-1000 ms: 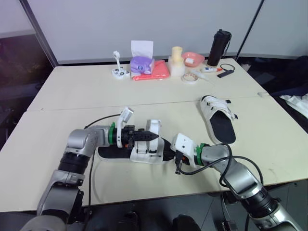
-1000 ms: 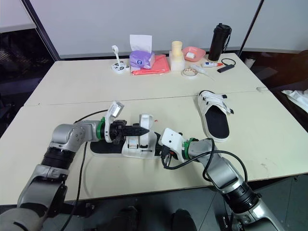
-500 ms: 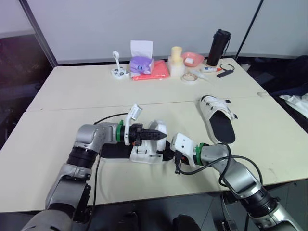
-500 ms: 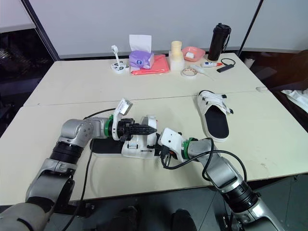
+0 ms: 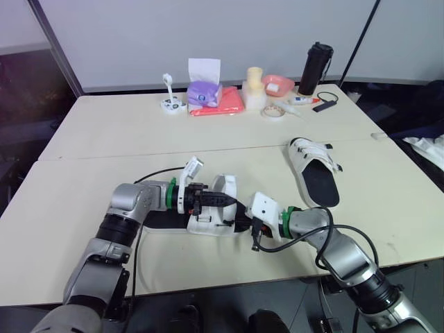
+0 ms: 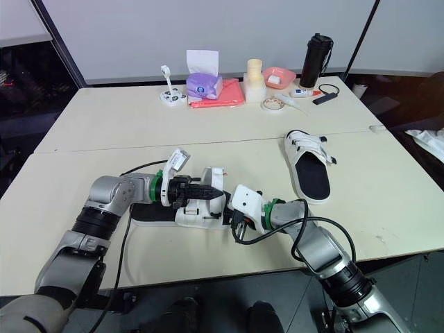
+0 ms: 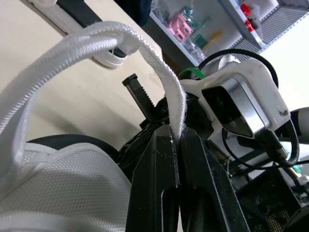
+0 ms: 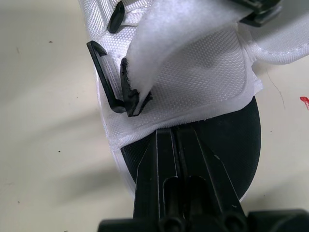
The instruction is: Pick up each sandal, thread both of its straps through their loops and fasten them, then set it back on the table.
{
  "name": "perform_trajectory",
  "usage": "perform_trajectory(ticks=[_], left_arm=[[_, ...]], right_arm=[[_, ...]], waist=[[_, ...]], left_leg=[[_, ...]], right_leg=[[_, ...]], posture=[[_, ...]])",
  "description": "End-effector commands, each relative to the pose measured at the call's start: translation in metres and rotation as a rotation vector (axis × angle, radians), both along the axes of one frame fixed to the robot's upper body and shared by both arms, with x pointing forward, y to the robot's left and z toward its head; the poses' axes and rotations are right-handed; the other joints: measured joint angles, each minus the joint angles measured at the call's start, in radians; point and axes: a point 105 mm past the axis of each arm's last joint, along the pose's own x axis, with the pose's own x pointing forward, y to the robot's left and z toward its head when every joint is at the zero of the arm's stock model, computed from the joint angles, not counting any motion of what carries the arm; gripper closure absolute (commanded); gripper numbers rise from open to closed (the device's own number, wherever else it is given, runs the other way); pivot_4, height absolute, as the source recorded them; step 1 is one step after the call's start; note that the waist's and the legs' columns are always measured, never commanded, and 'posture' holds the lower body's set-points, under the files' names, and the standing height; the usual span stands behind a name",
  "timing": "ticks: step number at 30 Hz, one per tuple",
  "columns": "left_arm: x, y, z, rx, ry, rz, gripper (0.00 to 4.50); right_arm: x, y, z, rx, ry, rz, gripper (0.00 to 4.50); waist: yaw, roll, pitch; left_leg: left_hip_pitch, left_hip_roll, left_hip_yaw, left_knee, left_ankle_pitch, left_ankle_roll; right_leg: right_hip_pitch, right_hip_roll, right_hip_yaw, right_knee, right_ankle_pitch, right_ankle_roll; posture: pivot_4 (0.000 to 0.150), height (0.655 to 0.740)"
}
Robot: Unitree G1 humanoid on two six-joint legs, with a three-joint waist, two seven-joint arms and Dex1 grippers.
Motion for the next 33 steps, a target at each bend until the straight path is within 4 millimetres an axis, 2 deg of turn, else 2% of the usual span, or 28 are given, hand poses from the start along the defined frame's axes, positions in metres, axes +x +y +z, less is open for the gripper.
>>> perform_trajectory(ticks=[1, 18, 27, 33], left_arm=[[-0.002, 0.005, 0.002, -0.010, 0.020, -0.001, 4.46], [-0.002, 0.011, 0.014, -0.061, 0.135, 0.021, 4.46], [-0.010, 0.011, -0.007, 0.020, 0.141, 0.017, 4.46], [0.002, 0.012, -0.021, 0.076, 0.054, 0.075, 4.46]], right_arm=[[-0.003, -0.008, -0.021, -0.059, 0.065, -0.031, 4.50], [-0.003, -0.009, -0.022, -0.069, 0.066, -0.029, 4.50], [-0.003, -0.010, -0.023, -0.074, 0.065, -0.033, 4.50], [-0.003, -0.010, -0.023, -0.078, 0.064, -0.032, 4.50]], waist=[[0.000, 0.000, 0.000], [0.000, 0.000, 0.000], [0.000, 0.000, 0.000], [0.002, 0.000, 0.000]], left_leg=[[0.000, 0.000, 0.000, 0.000, 0.000, 0.000], [0.000, 0.000, 0.000, 0.000, 0.000, 0.000], [0.000, 0.000, 0.000, 0.000, 0.000, 0.000], [0.000, 0.000, 0.000, 0.000, 0.000, 0.000]], right_leg=[[0.000, 0.000, 0.000, 0.000, 0.000, 0.000], [0.000, 0.000, 0.000, 0.000, 0.000, 0.000], [0.000, 0.000, 0.000, 0.000, 0.000, 0.000], [0.000, 0.000, 0.000, 0.000, 0.000, 0.000]], posture=[[0.150, 0.7400], [0.150, 0.7400], [0.150, 0.7400], [0.150, 0.7400]])
